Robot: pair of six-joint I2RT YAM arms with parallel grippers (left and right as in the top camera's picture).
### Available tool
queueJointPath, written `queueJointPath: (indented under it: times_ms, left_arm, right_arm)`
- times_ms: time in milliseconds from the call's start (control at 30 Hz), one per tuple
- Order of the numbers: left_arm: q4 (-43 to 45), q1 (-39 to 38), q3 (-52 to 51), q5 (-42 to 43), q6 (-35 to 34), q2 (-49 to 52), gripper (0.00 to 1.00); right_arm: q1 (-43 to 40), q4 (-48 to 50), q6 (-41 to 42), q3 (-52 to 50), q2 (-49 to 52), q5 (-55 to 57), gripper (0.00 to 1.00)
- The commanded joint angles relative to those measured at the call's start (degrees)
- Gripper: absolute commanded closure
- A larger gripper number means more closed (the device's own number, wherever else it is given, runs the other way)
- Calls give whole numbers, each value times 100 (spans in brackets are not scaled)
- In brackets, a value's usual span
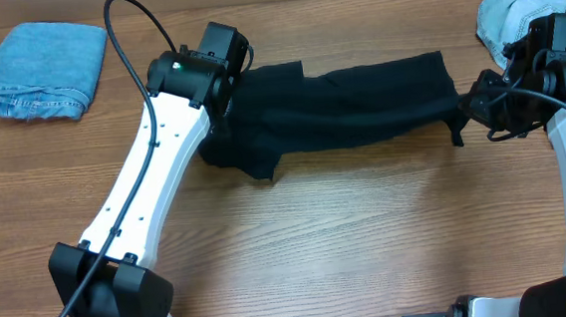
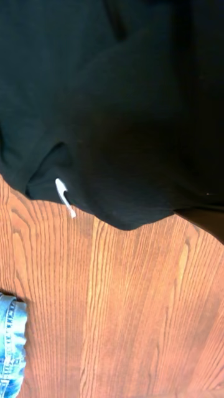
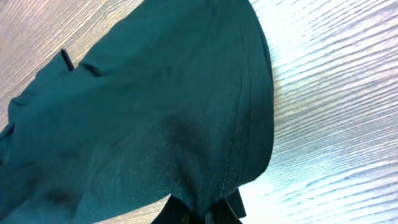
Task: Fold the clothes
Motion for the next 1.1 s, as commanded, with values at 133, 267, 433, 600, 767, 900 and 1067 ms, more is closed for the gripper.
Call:
queueJointPath:
  times_ms: [133, 267, 433, 600, 767, 900, 1067]
  left_arm:
    - [1248, 144, 140, 61, 243, 439, 92]
    - [1657, 343, 140, 455, 273, 990, 91]
    - [1650, 463, 142, 463, 269, 1294, 67]
    - [1220, 428, 144, 455, 295, 1182, 59]
    - [1423, 439, 144, 566, 332, 1106, 53]
    - [1115, 376, 142, 1727, 330, 1110, 59]
    - [1054, -181, 15, 1781, 356, 1119, 59]
  right_arm:
    - [-33, 984, 129, 129, 317, 114, 96]
    - [-33, 1182, 127, 129, 929, 7, 49]
    - [-33, 1078, 127, 129, 1373, -166, 32]
    - [-33, 1054, 127, 142, 1375, -168, 28]
    - [52, 693, 79, 142, 1375, -232, 33]
    - [166, 516, 59, 140, 1375, -208, 32]
    - [162, 568, 63, 140, 1375, -210, 31]
